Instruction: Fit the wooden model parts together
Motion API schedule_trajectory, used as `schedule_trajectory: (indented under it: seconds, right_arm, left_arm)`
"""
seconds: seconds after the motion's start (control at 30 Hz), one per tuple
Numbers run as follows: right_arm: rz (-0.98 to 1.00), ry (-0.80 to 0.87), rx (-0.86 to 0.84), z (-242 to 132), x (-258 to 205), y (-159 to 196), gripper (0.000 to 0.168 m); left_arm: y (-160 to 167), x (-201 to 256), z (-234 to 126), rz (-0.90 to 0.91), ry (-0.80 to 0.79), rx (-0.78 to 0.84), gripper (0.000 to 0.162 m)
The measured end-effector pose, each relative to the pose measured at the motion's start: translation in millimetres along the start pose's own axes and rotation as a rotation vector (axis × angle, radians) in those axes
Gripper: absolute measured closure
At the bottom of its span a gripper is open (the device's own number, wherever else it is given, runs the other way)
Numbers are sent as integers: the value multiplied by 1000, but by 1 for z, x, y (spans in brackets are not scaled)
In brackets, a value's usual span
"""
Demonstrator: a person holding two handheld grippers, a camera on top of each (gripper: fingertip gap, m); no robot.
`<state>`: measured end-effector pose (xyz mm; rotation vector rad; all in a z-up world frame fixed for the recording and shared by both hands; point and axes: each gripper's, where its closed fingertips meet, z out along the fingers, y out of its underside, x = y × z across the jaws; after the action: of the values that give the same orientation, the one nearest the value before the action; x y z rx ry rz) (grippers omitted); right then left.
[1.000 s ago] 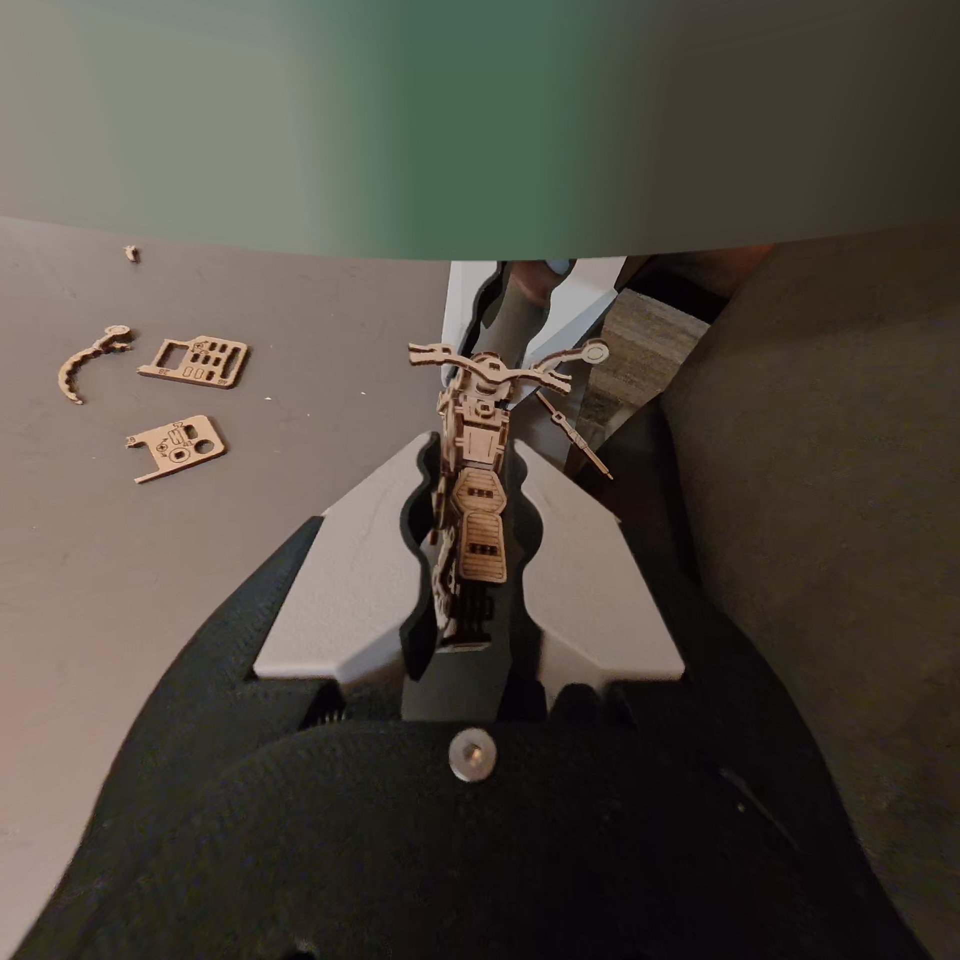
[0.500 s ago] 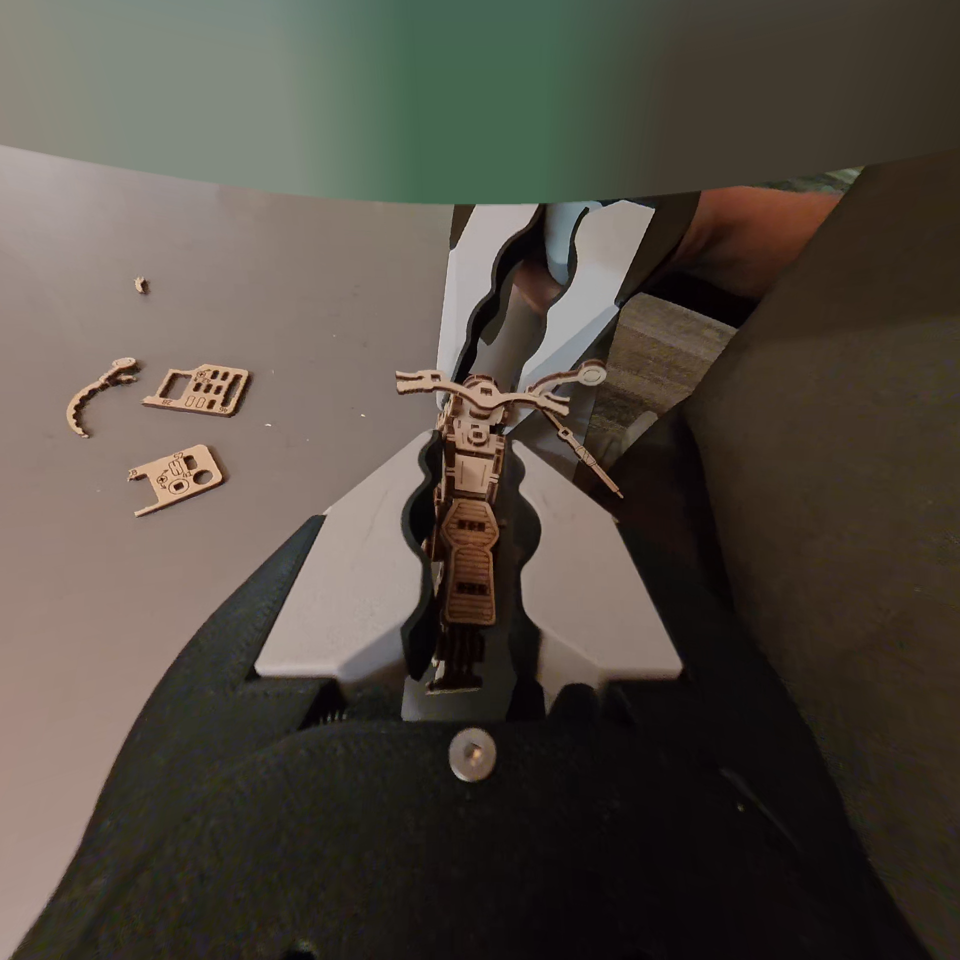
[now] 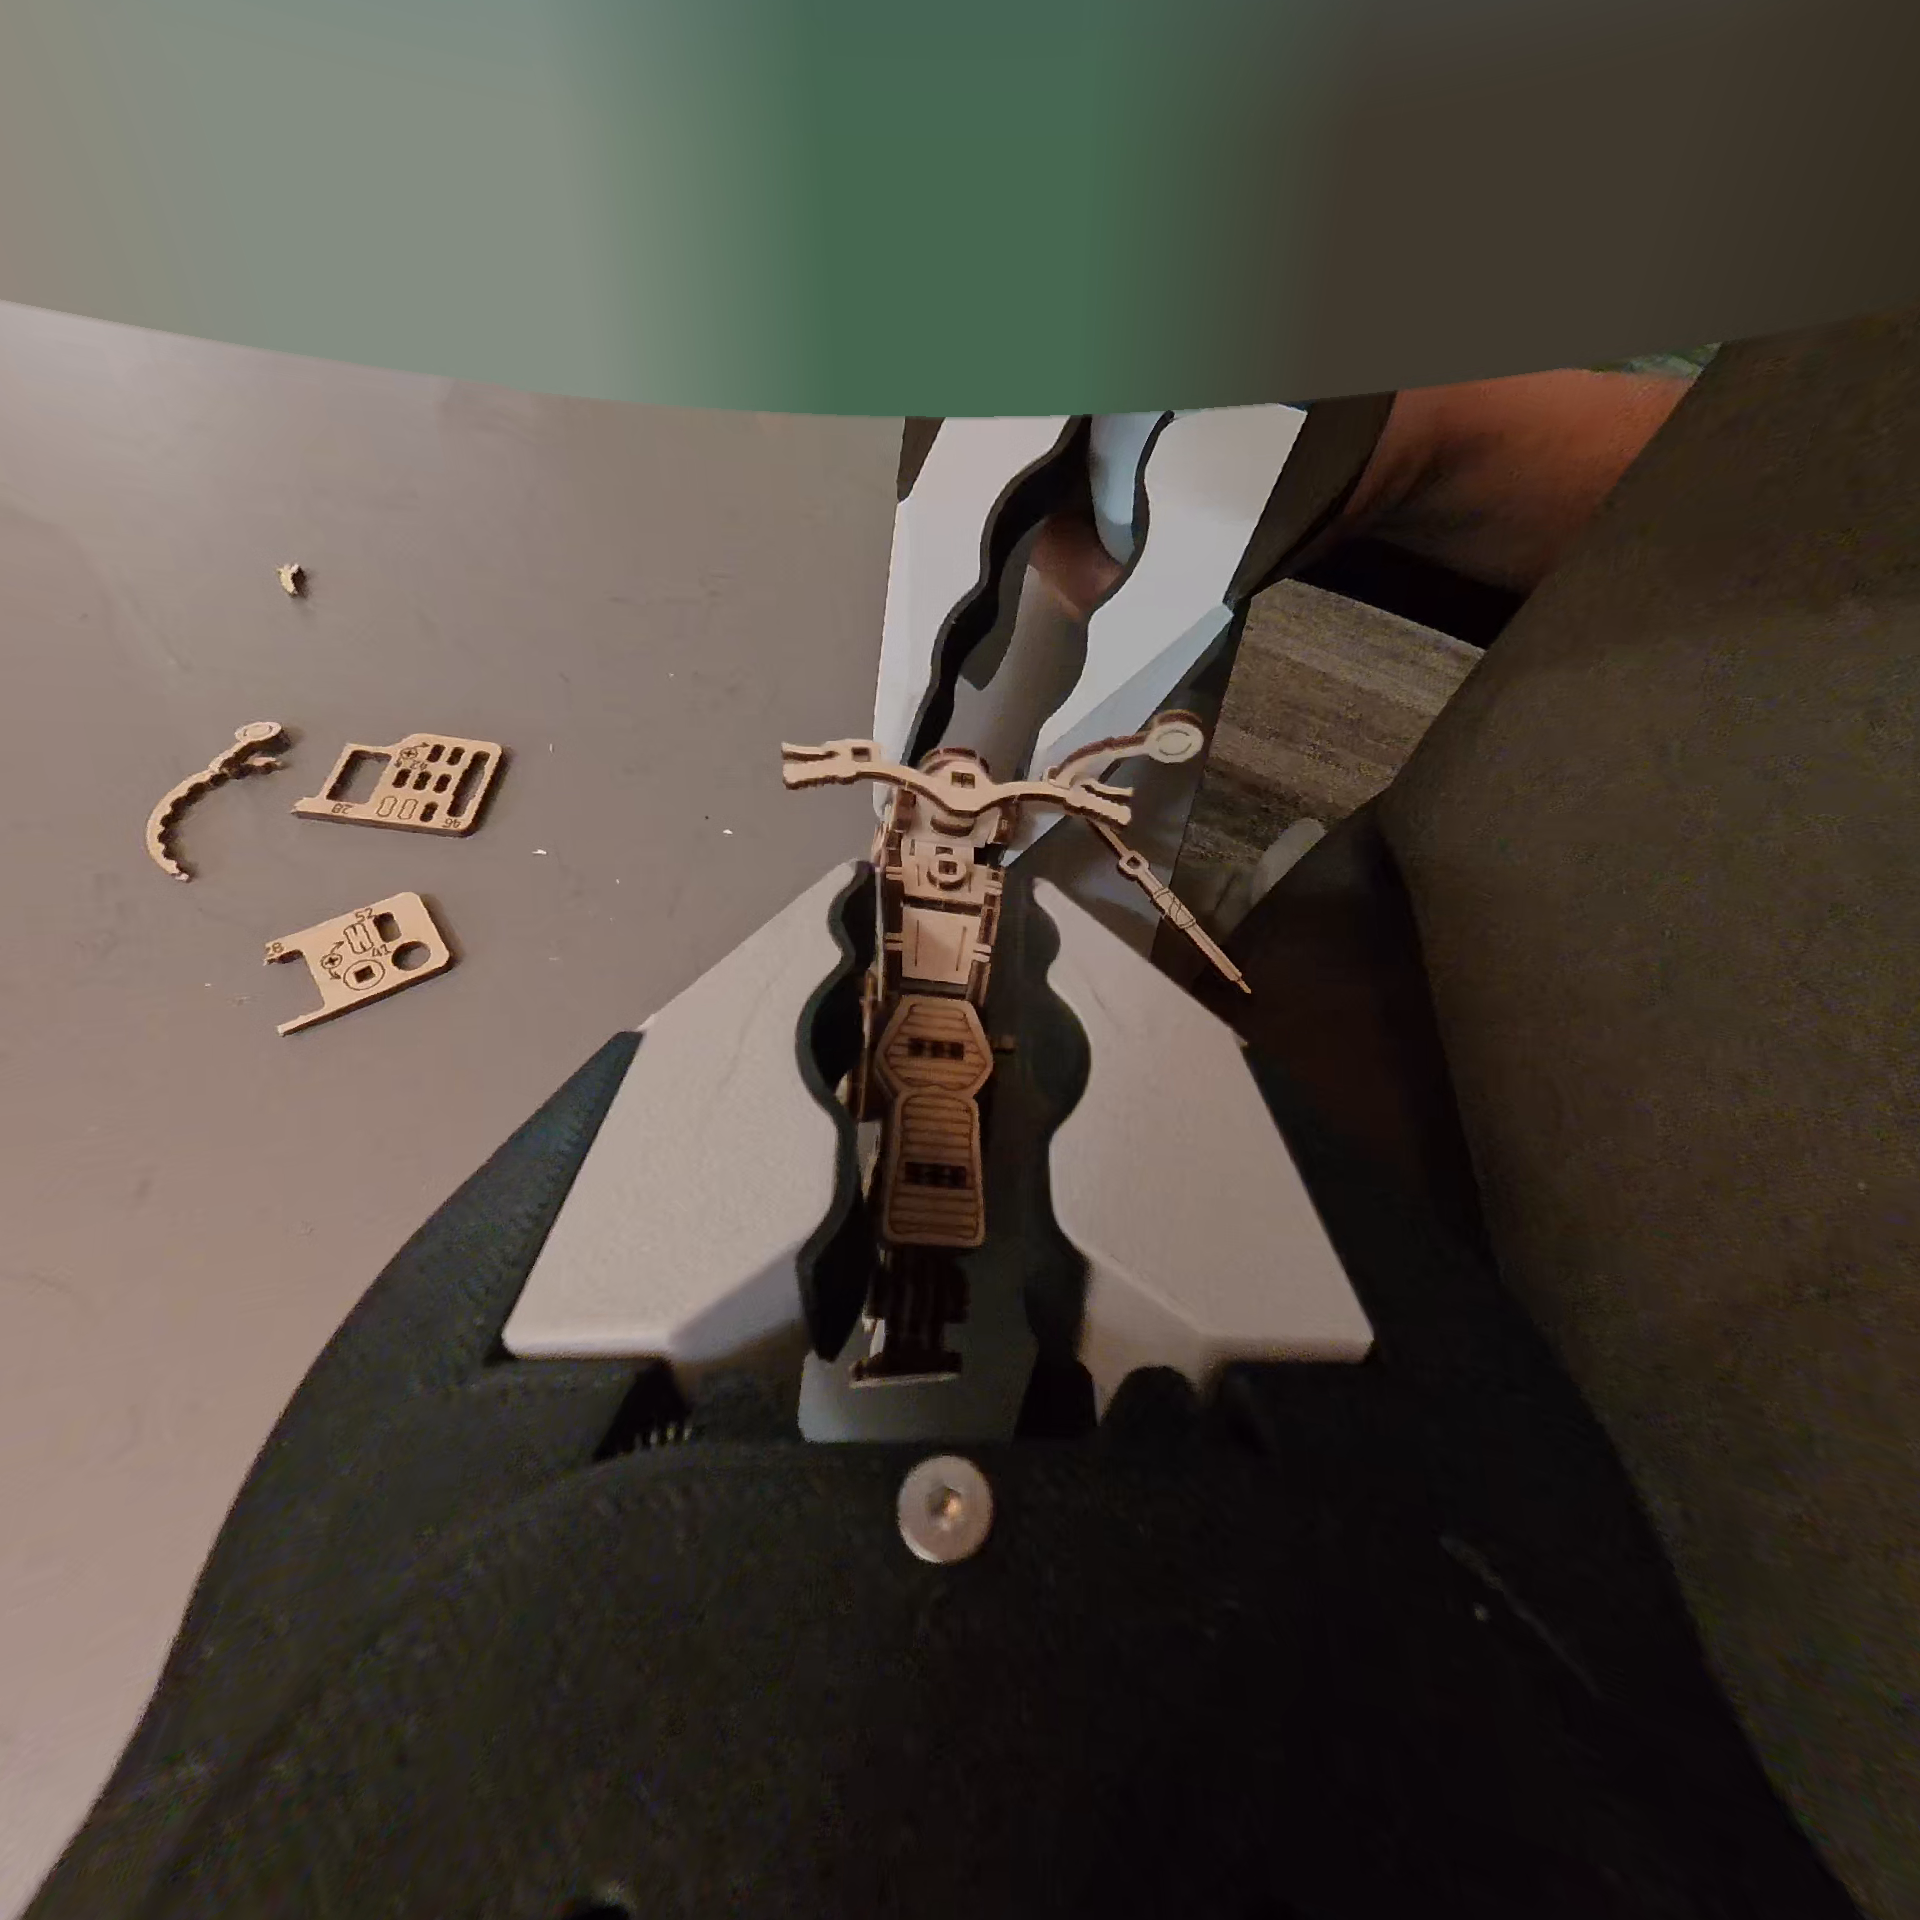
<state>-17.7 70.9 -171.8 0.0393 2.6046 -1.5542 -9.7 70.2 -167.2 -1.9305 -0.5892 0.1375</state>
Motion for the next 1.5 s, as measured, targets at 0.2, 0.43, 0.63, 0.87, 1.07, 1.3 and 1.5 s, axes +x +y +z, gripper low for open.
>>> schedule_trajectory:
  seconds: [0.2, 0.43, 0.63, 0.87, 1.07, 1.3, 1.5]
  right_arm:
    - [1, 0, 0, 0, 0, 0, 147]
    - [2, 0, 0, 0, 0, 0, 148]
    - [3, 1, 0, 0, 1, 0, 148]
    - [5, 0, -1, 0, 0, 0, 148]
    - [8, 4, -1, -1, 1, 1, 147]
    - [9, 10, 0, -1, 1, 1, 146]
    - [10, 9, 0, -1, 1, 1, 146]
  left_arm:
    - [0, 0, 0, 4, -1, 1, 133]
    - [0, -2, 0, -3, -12, 1, 141]
    - [3, -1, 0, 7, -11, -15, 136]
    - [11, -7, -11, 32, -35, -63, 128]
    - [18, -12, -17, 53, -48, -110, 128]
    - [20, -12, -22, 94, -57, -141, 129]
    - [19, -11, -27, 91, -49, -161, 131]
